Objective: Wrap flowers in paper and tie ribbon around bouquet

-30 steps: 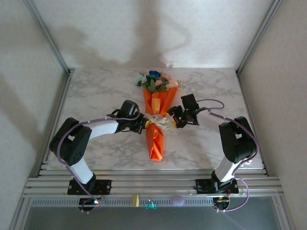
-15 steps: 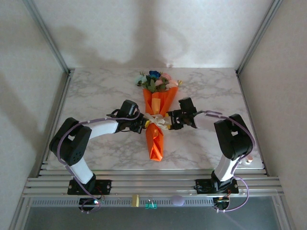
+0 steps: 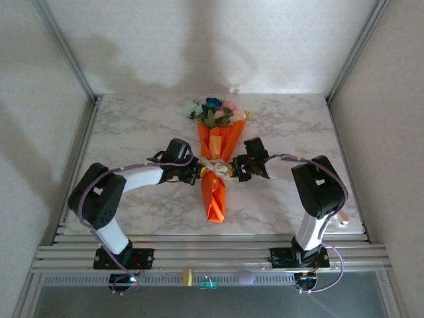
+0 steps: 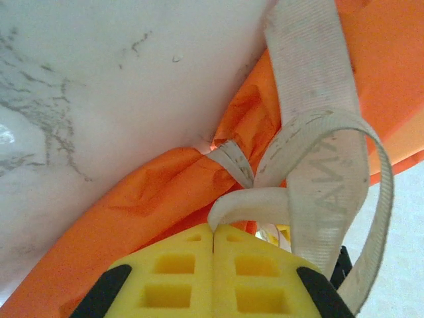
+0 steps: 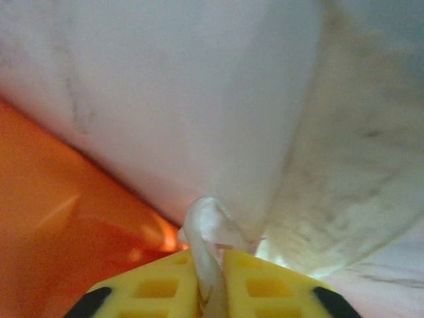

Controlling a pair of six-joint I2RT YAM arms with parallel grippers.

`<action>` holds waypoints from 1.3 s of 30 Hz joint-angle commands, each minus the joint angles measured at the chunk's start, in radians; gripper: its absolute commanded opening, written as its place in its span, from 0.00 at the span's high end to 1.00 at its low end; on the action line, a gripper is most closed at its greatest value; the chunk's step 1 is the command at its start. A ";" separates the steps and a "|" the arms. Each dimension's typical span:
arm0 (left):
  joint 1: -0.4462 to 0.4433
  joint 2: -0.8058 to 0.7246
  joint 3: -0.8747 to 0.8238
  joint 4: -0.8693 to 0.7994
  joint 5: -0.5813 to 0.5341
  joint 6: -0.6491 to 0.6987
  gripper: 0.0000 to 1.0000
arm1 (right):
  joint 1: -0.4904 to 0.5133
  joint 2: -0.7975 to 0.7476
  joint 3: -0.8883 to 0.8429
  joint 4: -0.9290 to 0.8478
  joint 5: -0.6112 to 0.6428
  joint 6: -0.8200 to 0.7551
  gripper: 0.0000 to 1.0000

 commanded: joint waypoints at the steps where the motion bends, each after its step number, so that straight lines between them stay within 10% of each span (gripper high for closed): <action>1: 0.012 -0.050 0.009 -0.046 -0.006 0.031 1.00 | -0.001 -0.030 0.052 -0.139 0.060 -0.095 0.93; 39: 0.094 -0.170 -0.125 -0.149 0.029 0.115 1.00 | -0.021 -0.062 0.229 -0.435 0.226 -0.407 1.00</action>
